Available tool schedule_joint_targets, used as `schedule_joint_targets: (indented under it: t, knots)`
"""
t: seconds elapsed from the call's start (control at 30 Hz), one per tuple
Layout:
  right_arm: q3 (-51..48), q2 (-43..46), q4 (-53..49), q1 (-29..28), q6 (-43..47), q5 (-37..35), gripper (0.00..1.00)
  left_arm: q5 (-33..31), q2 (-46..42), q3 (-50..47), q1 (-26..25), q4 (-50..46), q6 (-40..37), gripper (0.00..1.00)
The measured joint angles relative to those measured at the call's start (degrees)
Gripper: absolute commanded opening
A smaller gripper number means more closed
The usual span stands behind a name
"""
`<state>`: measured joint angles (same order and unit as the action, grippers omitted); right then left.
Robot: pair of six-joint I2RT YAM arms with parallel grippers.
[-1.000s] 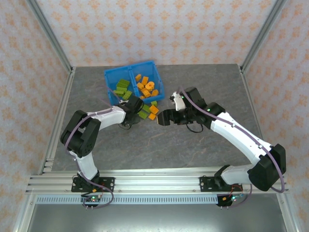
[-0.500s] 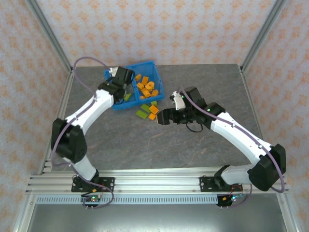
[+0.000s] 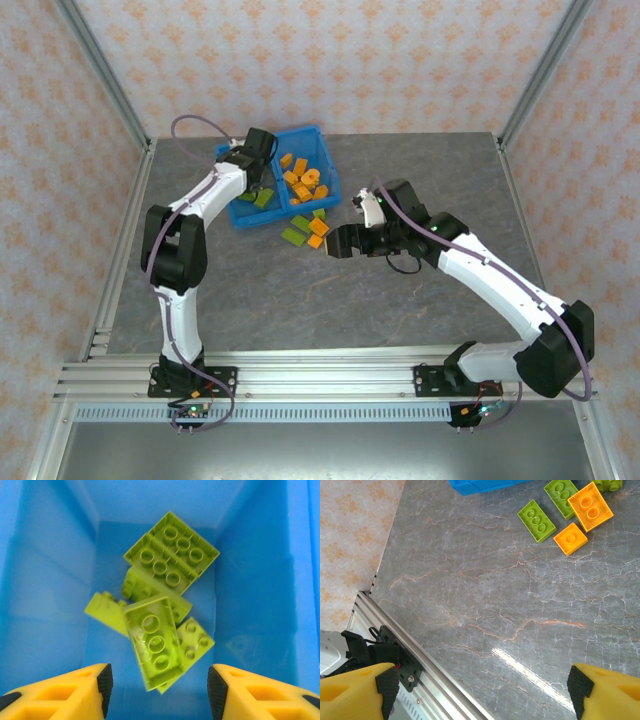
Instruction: Sort the legos into containers by color
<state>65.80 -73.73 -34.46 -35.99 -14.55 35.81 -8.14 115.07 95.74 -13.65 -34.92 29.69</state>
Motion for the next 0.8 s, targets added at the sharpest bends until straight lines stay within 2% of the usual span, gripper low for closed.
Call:
schedule_joint_targets:
  t: [0.1, 0.23, 0.33, 0.4, 0.47, 0.53, 0.8]
  knots:
    - [0.0, 0.0, 0.0, 0.0, 0.0, 0.0, 0.89, 2.2, -6.1, -4.7, 0.0, 0.0, 0.8, 0.61]
    - [0.0, 0.0, 0.5, 0.0, -0.5, 0.0, 0.89, 5.5, -19.3, -13.5, -1.9, 1.7, 3.7, 0.65]
    - [0.0, 0.0, 1.4, 0.0, -1.1, -0.5, 0.89, 5.6, -27.5, -19.5, -8.2, 3.5, 6.6, 0.66]
    - [0.0, 0.0, 1.9, 0.0, -1.4, -1.1, 0.89, 5.7, -29.6, -22.5, -13.6, 5.3, 9.5, 0.67]
    - [0.0, 0.0, 2.2, 0.0, -1.6, -1.5, 0.89, 5.9, -29.0, -25.8, -18.3, 8.2, 12.7, 0.69]
    - [0.0, 0.0, 2.3, 0.0, -1.7, -1.8, 0.89, 5.8, -26.2, -28.2, -20.5, 9.8, 15.8, 0.71]
    - [-0.8, 2.2, 2.2, 0.0, -2.0, -3.4, 0.89, 2.0, -11.3, -28.8, -20.7, 12.5, 21.3, 0.72]
